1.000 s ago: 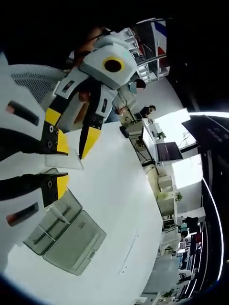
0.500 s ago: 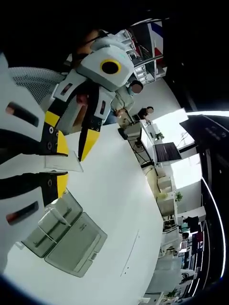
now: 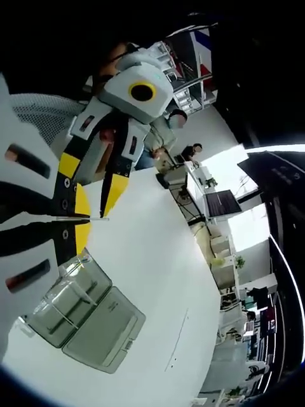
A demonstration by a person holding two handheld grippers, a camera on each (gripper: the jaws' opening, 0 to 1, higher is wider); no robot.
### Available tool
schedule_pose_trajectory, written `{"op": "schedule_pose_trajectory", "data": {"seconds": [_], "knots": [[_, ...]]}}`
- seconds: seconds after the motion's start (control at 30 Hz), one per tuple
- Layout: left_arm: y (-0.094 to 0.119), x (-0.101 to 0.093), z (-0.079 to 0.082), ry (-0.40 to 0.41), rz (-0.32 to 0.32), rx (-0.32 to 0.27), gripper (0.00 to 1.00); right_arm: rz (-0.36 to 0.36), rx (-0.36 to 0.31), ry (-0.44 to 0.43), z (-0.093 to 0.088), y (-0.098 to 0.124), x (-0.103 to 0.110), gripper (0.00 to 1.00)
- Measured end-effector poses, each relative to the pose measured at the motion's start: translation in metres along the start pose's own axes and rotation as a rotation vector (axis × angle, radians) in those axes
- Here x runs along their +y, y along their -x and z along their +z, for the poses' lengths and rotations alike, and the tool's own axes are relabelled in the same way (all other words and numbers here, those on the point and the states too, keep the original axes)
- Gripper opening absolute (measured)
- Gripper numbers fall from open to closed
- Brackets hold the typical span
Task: Insert the divider into the dual guide fixture by aligning both edges with the guide slots and pushing it downward to the bottom, including one-sided entry, uneven engagement, binding, and posture correction.
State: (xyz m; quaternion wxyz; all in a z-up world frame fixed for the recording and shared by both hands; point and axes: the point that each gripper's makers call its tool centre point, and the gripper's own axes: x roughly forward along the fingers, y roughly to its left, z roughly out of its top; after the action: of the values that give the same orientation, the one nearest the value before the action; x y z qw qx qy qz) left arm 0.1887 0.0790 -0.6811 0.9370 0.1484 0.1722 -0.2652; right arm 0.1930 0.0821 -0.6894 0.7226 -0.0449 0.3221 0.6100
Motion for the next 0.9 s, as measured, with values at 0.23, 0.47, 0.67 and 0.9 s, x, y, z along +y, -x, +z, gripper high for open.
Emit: {"op": "schedule_pose_trajectory", "data": {"seconds": [0.23, 0.47, 0.67, 0.9], "knots": [[-0.002, -0.001, -0.002, -0.007, 0.005, 0.014, 0.33, -0.001, -0.006, -0.050, 0.004, -0.001, -0.003, 0.00], [-0.004, 0.004, 0.002, -0.037, 0.031, 0.006, 0.35, 0.041, -0.034, -0.146, 0.013, -0.002, 0.005, 0.00], [-0.004, 0.002, 0.001, -0.110, 0.029, 0.019, 0.32, 0.044, -0.019, -0.128, 0.014, -0.001, 0.007, 0.00], [-0.002, 0.000, -0.003, -0.196, 0.030, 0.045, 0.32, 0.054, 0.003, -0.134, 0.010, 0.001, 0.010, 0.00]]}}
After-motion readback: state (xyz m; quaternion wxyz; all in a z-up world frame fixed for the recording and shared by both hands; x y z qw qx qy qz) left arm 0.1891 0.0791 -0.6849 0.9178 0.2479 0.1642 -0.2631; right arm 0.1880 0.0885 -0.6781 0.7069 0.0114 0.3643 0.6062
